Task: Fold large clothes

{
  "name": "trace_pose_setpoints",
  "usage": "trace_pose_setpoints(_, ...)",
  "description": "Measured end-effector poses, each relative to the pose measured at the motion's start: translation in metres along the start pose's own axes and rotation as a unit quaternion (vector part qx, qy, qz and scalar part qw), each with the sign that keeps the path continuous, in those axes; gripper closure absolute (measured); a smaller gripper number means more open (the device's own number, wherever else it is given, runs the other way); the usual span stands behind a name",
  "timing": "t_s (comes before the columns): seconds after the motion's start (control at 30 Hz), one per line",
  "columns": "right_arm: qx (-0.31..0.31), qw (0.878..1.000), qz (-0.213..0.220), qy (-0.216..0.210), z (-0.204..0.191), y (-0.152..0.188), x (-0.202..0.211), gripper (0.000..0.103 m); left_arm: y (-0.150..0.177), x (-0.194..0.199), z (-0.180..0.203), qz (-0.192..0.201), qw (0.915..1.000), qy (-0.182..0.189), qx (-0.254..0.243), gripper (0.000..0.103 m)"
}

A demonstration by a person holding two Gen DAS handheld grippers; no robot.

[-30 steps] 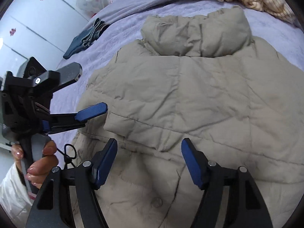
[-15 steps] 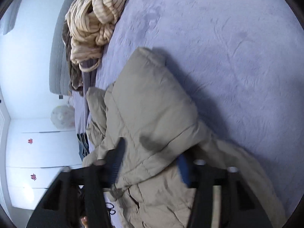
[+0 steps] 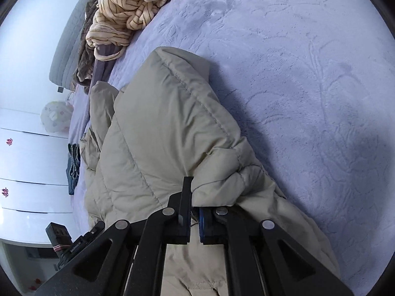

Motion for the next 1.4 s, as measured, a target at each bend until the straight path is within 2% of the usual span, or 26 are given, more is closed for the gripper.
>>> trace_pose_setpoints(0.07, 0.015, 1.000, -0.023, 0.007, -0.003, 0.009, 0.008, 0.080, -0.003, 0.013, -0.009, 0.012, 0.9996, -0.026, -0.006, 0.082)
trace_pose_setpoints(0.13, 0.039, 0.999, -0.033, 0.003, -0.010, 0.018, 0.025, 0.053, -0.009, 0.027, -0.015, 0.031, 0.9984, -0.044, -0.014, 0.082)
trace_pose_setpoints(0.2, 0.065, 0.997, -0.027, -0.012, -0.021, 0.021, 0.042, 0.049, -0.015, 0.041, -0.017, 0.047, 0.9975, -0.049, -0.019, 0.082)
trace_pose_setpoints(0.3, 0.086, 0.996, 0.022, -0.010, -0.027, 0.000, 0.062, 0.049, -0.024, 0.051, -0.006, 0.062, 0.9971, -0.034, -0.030, 0.082)
trace_pose_setpoints(0.37, 0.062, 0.997, 0.050, 0.001, -0.019, -0.030, 0.059, 0.043, -0.029, 0.048, 0.011, 0.060, 0.9968, -0.025, -0.045, 0.082)
trace_pose_setpoints(0.4, 0.037, 0.998, 0.055, -0.011, -0.015, -0.045, 0.051, 0.040, -0.031, 0.044, 0.018, 0.059, 0.9965, -0.025, -0.054, 0.082)
trace_pose_setpoints(0.47, -0.016, 0.998, 0.040, -0.042, -0.007, -0.069, 0.026, 0.039, -0.033, 0.031, 0.032, 0.051, 0.9957, -0.031, -0.070, 0.082)
trace_pose_setpoints(0.53, -0.068, 0.994, -0.002, -0.082, -0.005, -0.080, -0.007, 0.040, -0.032, 0.012, 0.038, 0.041, 0.9945, -0.051, -0.082, 0.082)
trace_pose_setpoints(0.57, -0.076, 0.992, -0.022, -0.094, -0.008, -0.081, -0.019, 0.047, -0.031, 0.002, 0.034, 0.033, 0.9932, -0.071, -0.086, 0.082)
trace_pose_setpoints(0.6, -0.067, 0.992, -0.029, -0.098, -0.015, -0.081, -0.024, 0.079, -0.029, -0.007, 0.031, 0.025, 0.9920, -0.088, -0.086, 0.082)
trace_pose_setpoints(0.63, -0.044, 0.994, -0.024, -0.092, -0.024, -0.084, -0.025, 0.086, -0.028, -0.014, 0.029, 0.020, 0.9916, -0.095, -0.085, 0.082)
trace_pose_setpoints(0.7, 0.006, 0.998, -0.009, -0.058, -0.034, -0.088, -0.026, 0.091, -0.031, -0.024, 0.028, 0.021, 0.9919, -0.096, -0.081, 0.082)
trace_pose_setpoints(0.8, 0.053, 0.998, -0.006, 0.028, -0.016, -0.095, -0.041, 0.093, -0.036, -0.037, 0.033, 0.023, 0.9928, -0.084, -0.082, 0.082)
trace_pose_setpoints(0.83, 0.052, 0.998, -0.009, 0.039, -0.008, -0.096, -0.046, 0.093, -0.036, -0.043, 0.035, 0.021, 0.9927, -0.083, -0.085, 0.082)
trace_pose_setpoints(0.97, 0.032, 0.999, 0.009, 0.034, -0.003, -0.092, -0.037, 0.093, -0.034, -0.041, 0.038, 0.018, 0.9895, -0.101, -0.102, 0.082)
trace_pose_setpoints(1.03, 0.047, 0.997, 0.021, 0.049, -0.008, -0.088, -0.021, 0.093, -0.034, -0.030, 0.037, 0.020, 0.9891, -0.104, -0.102, 0.082)
trace_pose_setpoints(1.13, 0.092, 0.993, 0.042, 0.065, -0.019, -0.071, 0.011, 0.093, -0.027, -0.007, 0.034, 0.023, 0.9915, -0.085, -0.096, 0.082)
trace_pose_setpoints(1.23, 0.129, 0.989, 0.039, 0.061, -0.025, -0.045, 0.031, 0.093, -0.013, 0.005, 0.032, 0.018, 0.9936, -0.068, -0.088, 0.082)
trace_pose_setpoints(1.3, 0.146, 0.987, 0.027, 0.063, -0.028, -0.027, 0.032, 0.093, -0.001, 0.005, 0.028, 0.010, 0.9925, -0.082, -0.091, 0.082)
trace_pose_setpoints(1.4, 0.165, 0.982, 0.002, 0.091, -0.018, -0.005, 0.016, 0.094, 0.017, -0.006, 0.016, -0.002, 0.9905, -0.106, -0.088, 0.081)
Point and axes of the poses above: each gripper's, at about its wrist camera, not at the fingertips, and x roughly against the way its jaws point, z to its right, y to its underside, the point moved 9 cm from there along -x, roughly the way its jaws point, and after that the axes turned 2 degrees about x, right-handed, at the moved point
